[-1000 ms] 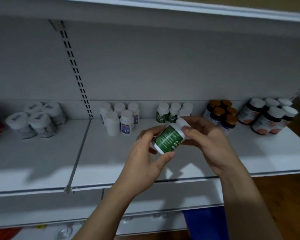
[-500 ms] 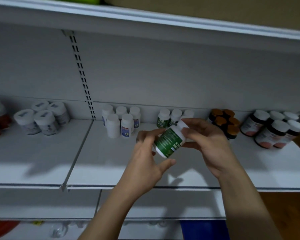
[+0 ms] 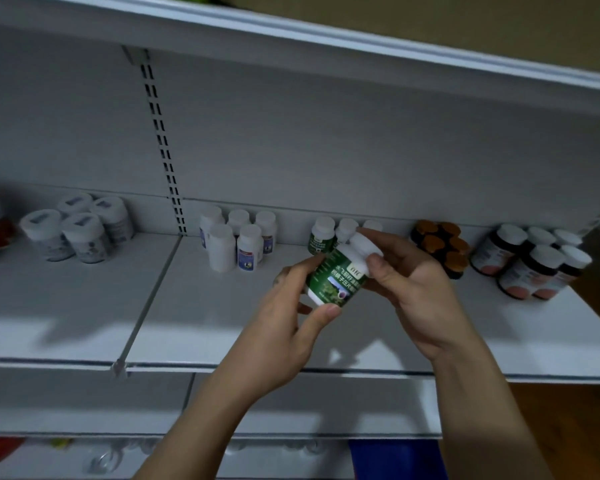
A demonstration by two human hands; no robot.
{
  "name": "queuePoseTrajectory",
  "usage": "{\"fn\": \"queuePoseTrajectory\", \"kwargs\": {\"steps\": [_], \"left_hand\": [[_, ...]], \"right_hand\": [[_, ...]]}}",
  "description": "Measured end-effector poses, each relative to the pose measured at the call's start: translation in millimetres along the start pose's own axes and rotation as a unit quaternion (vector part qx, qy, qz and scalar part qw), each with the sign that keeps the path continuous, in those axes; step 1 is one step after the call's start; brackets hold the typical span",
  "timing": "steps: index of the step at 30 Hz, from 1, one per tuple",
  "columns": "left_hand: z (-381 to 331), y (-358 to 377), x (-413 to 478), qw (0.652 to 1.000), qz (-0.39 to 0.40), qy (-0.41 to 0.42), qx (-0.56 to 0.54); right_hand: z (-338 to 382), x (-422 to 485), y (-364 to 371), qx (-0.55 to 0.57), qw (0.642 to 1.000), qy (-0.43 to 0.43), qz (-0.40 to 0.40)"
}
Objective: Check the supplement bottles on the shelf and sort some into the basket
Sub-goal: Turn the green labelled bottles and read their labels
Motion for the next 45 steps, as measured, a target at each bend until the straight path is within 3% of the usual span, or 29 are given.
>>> {"fn": "queuePoseTrajectory", "kwargs": {"steps": [8, 14, 20, 33, 45], "left_hand": [[0.3, -10.5, -8.7, 1.0, 0.022, -0.001, -0.004], [-0.5, -16.7, -12.5, 0.999, -0.006, 0.008, 0.052], [-2.6, -18.1, -10.5, 0.999, -0.003, 0.008, 0.032], [2.7, -20.8, -8.7, 1.0, 0.006, 0.015, -0.008], [-1.2, -22.6, 1.2, 0.995, -0.03, 0.035, 0.086]], "right_hand": [[2.1, -12.5, 13.2, 0.064, 0.998, 0.005, -0.021], [8.8, -21.2, 23.7, -0.002, 0.999, 0.003, -0.048], [15.0, -22.2, 24.4, -0.023, 0.996, 0.003, -0.083], [8.3, -25.3, 26.4, 0.036, 0.998, 0.01, -0.047], [15.0, -12.0, 26.3, -0.027, 0.995, 0.03, -0.09]]}}
Point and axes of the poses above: each hand's wrist, its own x-axis towards the middle knuckle, its own y-axis out of the palm, z = x × y, the point moved 6 cm from there along x, towards the middle knuckle, and after that the axes turned 9 degrees about -x, right-handed, at the moved point
